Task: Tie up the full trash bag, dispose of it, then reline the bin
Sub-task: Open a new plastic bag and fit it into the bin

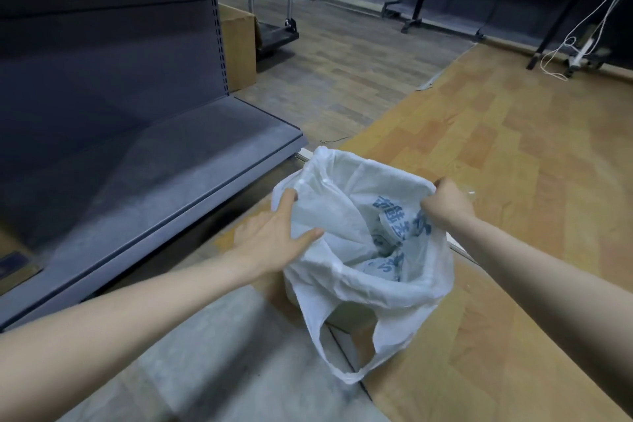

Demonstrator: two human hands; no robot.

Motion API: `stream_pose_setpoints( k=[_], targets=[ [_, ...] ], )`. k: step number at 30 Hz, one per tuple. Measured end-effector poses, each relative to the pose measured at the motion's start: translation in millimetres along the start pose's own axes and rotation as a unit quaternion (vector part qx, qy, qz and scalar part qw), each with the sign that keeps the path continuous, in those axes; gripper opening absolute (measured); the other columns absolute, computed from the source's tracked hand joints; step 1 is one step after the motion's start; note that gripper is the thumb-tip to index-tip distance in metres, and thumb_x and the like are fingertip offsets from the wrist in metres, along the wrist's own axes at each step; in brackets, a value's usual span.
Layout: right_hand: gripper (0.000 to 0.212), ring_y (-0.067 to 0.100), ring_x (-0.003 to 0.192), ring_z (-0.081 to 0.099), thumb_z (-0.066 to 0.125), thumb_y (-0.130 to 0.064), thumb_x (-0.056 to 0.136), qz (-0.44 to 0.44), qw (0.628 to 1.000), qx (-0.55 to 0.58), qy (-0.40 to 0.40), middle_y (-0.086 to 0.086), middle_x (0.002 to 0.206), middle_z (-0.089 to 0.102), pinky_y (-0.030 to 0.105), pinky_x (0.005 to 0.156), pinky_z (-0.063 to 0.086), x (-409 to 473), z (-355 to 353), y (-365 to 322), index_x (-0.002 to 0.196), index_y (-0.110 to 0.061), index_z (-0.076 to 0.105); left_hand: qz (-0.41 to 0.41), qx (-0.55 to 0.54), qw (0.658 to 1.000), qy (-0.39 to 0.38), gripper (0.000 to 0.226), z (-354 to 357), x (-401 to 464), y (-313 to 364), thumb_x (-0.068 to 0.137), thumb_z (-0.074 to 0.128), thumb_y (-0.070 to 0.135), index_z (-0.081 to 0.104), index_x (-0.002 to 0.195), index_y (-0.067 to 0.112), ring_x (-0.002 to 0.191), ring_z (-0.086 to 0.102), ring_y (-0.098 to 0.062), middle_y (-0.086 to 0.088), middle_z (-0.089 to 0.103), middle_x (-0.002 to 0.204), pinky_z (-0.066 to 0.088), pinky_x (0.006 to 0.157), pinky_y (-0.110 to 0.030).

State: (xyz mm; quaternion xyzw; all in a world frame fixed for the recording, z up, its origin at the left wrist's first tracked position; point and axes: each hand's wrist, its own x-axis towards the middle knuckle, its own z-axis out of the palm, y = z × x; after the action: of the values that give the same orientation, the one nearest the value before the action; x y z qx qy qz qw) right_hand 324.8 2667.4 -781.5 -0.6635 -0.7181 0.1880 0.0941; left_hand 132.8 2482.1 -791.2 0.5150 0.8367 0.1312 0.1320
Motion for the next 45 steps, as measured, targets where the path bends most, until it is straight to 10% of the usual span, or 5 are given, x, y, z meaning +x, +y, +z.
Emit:
stream_pose_setpoints(
  k=[14, 28, 32, 38, 45],
  targets=[
    [0.04, 0.031, 0.121, 0.042, 0.051, -0.006, 0.088, -0.323, 0.934, -0.084, 0.124, 0.013, 0.131, 0.048, 0.039, 0.094, 0.04, -37.2, 23.5, -41.4, 0.129, -0.007, 0.054, -0.104, -0.039, 0.994, 0.011, 0.035, -3.3, 48.6, -11.2, 0.087, 0.039, 0.002, 0.031, 0.121, -0.002, 0.095, 0.052, -0.037, -0.02, 0.055, 0.113, 0.035, 0.067, -0.035],
    [0.025, 0.028, 0.099, 0.057, 0.06, -0.018, 0.085, -0.35, 0.85, -0.327, -0.22, 0.014, 0.11, 0.06, 0.028, 0.069, 0.043, -23.0, 92.3, -69.6, 0.107, -0.008, 0.057, -0.13, -0.059, 0.989, 0.036, 0.037, -2.5, 53.3, -25.6, 0.085, 0.038, 0.001, 0.032, 0.121, 0.003, 0.098, 0.054, -0.037, -0.017, 0.058, 0.111, 0.036, 0.066, -0.034],
    [0.078, 0.027, 0.136, 0.034, 0.064, -0.031, 0.085, -0.375, 0.795, -0.323, -0.351, 0.01, 0.147, 0.031, 0.034, 0.11, 0.033, -15.9, 128.2, -75.8, 0.149, -0.029, 0.02, -0.116, -0.055, 0.991, 0.047, 0.036, -1.1, 53.0, -26.4, 0.086, 0.039, 0.001, 0.033, 0.121, 0.002, 0.104, 0.056, -0.037, -0.016, 0.059, 0.113, 0.035, 0.068, -0.033],
    [0.108, 0.036, 0.145, -0.012, 0.052, -0.058, 0.065, -0.398, 0.712, -0.42, -0.398, 0.012, 0.156, -0.011, 0.056, 0.116, 0.012, -9.2, 190.4, -78.8, 0.147, -0.036, -0.015, -0.117, -0.059, 0.99, 0.059, 0.039, 2.4, 58.2, -28.1, 0.088, 0.043, 0.007, 0.031, 0.125, 0.004, 0.109, 0.057, -0.033, -0.014, 0.058, 0.119, 0.033, 0.069, -0.031],
    [0.098, 0.029, 0.142, -0.028, 0.052, -0.05, 0.09, -0.345, 0.752, -0.414, -0.379, 0.005, 0.151, -0.037, 0.06, 0.112, 0.017, -12.7, 222.4, -54.0, 0.142, -0.033, -0.03, -0.107, -0.078, 0.989, 0.059, 0.041, 4.7, 60.4, -30.8, 0.089, 0.047, 0.014, 0.03, 0.124, 0.005, 0.108, 0.056, -0.037, -0.014, 0.059, 0.118, 0.032, 0.067, -0.033]
  ],
)
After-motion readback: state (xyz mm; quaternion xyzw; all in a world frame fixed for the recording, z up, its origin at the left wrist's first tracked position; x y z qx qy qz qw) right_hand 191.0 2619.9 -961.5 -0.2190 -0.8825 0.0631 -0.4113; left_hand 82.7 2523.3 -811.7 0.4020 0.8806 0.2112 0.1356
